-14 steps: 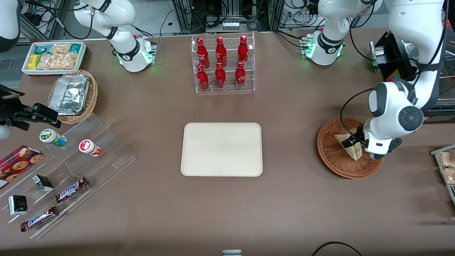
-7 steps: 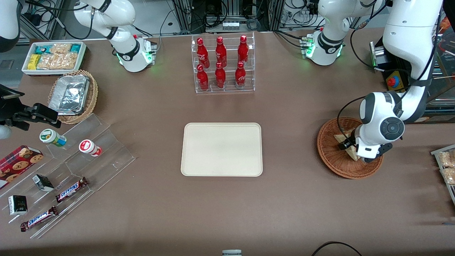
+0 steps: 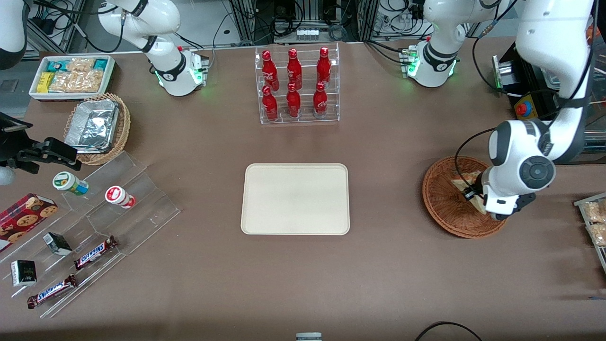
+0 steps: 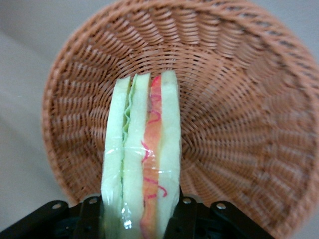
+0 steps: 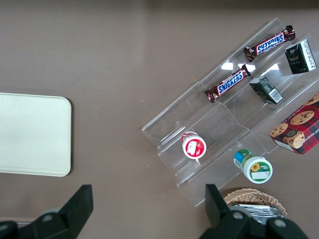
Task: Place sandwich from basket to tray
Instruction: 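Carry the sandwich with the left gripper over the cream tray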
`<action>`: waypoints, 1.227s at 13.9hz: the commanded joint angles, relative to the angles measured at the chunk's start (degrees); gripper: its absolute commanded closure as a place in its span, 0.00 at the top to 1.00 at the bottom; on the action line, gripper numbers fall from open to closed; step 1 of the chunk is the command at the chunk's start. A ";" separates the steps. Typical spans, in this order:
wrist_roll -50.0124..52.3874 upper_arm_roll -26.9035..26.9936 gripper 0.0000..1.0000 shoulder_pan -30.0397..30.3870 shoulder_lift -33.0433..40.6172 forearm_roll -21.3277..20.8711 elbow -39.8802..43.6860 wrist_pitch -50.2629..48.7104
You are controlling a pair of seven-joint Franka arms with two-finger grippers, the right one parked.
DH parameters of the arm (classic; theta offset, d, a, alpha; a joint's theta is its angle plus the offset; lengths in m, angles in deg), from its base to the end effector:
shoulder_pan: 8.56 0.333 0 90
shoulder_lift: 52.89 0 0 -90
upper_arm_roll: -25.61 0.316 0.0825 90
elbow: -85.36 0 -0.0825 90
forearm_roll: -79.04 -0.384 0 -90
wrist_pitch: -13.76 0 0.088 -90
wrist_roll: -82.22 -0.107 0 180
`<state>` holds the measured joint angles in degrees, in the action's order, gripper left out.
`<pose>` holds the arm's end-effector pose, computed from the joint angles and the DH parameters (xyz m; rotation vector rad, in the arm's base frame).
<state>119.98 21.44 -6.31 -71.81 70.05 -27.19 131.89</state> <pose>0.5842 -0.0101 0.2891 -2.8468 -0.7826 0.2688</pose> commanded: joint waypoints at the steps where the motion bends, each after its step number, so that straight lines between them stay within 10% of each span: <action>1: 0.65 -2.93 0.41 -2.68 0.65 0.37 7.50 -7.55; 17: -4.62 -11.29 0.35 -25.97 -22.37 6.88 32.31 -2.30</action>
<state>116.18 9.38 -29.94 -89.88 76.23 0.23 129.26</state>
